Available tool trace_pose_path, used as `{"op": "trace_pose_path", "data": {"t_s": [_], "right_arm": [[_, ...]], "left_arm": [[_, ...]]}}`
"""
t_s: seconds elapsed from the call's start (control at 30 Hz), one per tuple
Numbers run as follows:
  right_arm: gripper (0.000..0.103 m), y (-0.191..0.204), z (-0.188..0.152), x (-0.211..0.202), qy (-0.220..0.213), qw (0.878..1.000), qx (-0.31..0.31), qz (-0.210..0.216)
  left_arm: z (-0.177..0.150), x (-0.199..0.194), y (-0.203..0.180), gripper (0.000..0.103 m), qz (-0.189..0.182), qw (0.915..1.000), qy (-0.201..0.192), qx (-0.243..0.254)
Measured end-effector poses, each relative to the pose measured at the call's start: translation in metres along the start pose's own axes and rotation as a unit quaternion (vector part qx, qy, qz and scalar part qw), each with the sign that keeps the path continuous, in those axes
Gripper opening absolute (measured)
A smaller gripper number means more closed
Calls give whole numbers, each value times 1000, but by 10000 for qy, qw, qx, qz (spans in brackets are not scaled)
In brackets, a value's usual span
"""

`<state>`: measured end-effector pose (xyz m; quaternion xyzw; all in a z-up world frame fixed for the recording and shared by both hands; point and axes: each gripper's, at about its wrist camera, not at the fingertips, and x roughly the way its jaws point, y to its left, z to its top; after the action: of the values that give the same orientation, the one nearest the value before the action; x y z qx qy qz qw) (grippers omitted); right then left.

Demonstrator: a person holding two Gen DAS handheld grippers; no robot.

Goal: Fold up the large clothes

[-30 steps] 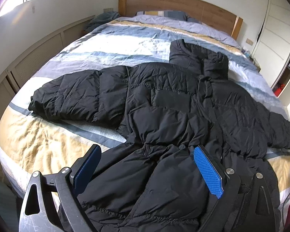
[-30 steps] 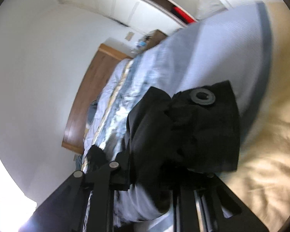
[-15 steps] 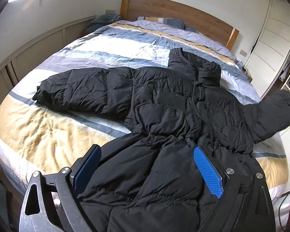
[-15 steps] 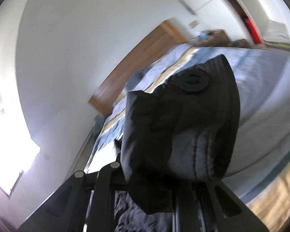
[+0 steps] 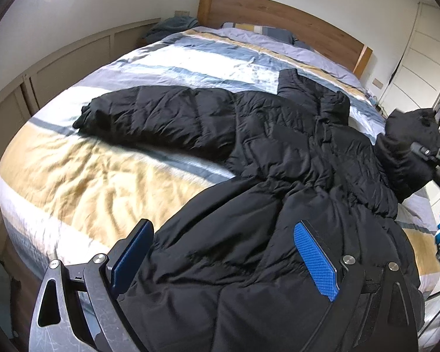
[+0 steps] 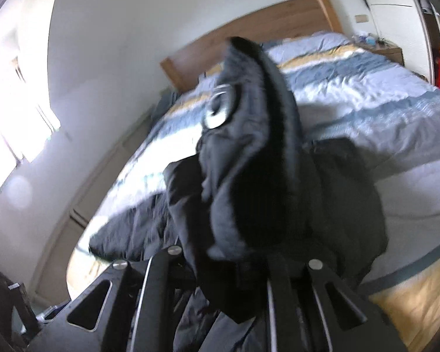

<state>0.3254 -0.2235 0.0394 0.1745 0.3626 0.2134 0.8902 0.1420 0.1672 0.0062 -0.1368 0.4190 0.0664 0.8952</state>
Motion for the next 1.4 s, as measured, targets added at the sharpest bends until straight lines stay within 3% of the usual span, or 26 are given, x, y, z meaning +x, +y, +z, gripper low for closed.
{"op": "trace_pose_path", "data": {"t_s": [0.47,0.6,0.73,0.9,1.0,1.1,1.27,1.4], "right_arm": [[19,13,-69,90,1268,9904,6,-556],[30,13,-81,94,1441,9879,-42,-568],[48,21,-92,87,1577,9865,-233,-370],[51,40,-105,71,1604,9853,-580,-39],[51,48,-109,57,1612,9833,-721,447],[51,48,-102,34,1418,9834,-923,658],[51,11,-69,-2,914,9917,-822,373],[51,-34,-36,-23,588,9955,-718,-186]], "left_arm": [[-15,-29,13,95,120,9997,-127,165],[-19,-40,6,95,226,9992,-143,283],[-20,-51,-7,95,265,9987,-133,410],[-20,-64,-34,96,195,9975,-180,662],[-19,-70,-56,96,17,9970,-162,761],[-14,-69,-83,96,14,9949,-137,996],[1,-50,-123,96,-114,9928,-16,1196],[22,-20,-165,96,-223,9897,81,1412]]}}
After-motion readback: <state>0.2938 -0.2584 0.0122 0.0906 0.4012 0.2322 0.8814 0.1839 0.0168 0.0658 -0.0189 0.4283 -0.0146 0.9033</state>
